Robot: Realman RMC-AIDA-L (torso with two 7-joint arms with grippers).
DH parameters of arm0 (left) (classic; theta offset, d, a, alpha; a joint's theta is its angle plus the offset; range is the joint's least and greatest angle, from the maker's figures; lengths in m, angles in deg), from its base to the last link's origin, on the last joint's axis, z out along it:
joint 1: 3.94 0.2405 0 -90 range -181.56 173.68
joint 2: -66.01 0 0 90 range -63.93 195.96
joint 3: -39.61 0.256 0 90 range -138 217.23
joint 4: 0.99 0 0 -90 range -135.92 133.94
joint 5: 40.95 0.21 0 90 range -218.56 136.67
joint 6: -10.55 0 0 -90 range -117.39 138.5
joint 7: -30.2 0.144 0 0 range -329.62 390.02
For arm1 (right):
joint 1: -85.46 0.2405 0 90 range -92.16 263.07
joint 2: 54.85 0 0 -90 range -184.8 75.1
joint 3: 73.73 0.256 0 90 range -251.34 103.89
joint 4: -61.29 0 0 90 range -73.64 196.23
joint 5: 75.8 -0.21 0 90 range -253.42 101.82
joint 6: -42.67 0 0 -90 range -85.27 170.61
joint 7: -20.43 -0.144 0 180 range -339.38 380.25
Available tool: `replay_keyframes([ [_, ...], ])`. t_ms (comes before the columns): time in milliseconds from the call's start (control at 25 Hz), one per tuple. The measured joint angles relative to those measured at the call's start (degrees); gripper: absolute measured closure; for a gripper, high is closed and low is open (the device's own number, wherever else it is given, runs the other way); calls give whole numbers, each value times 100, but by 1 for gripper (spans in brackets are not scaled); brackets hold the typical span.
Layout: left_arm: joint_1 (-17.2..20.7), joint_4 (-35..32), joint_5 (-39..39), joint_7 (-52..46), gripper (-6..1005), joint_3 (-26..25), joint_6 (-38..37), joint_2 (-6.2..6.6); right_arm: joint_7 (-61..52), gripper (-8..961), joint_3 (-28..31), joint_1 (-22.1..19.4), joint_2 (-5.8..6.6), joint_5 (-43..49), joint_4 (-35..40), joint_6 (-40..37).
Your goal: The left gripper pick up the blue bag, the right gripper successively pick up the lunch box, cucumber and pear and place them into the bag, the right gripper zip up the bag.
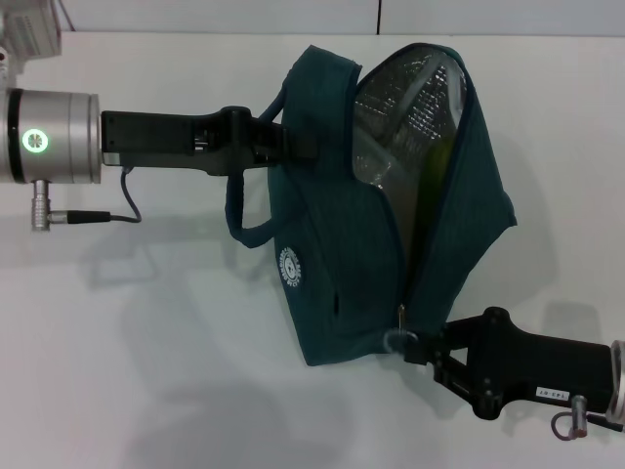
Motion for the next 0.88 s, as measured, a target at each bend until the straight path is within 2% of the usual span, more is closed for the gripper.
replay_keyframes([
  [80, 5, 0, 0, 6, 959, 0, 0, 0, 2, 882, 1, 0, 0, -1, 1, 0],
  [560, 16, 0, -6, 13, 957, -4, 0, 8, 13, 951, 82, -137, 56, -296, -49, -220],
  [720, 23, 0, -8, 44, 956, -9, 0, 9, 112, 949, 477, -374, 79, -411, -58, -646],
  [880, 25, 0, -21, 163, 956, -6, -6, 5, 181, 948, 726, -414, 81, -423, -67, -1028],
])
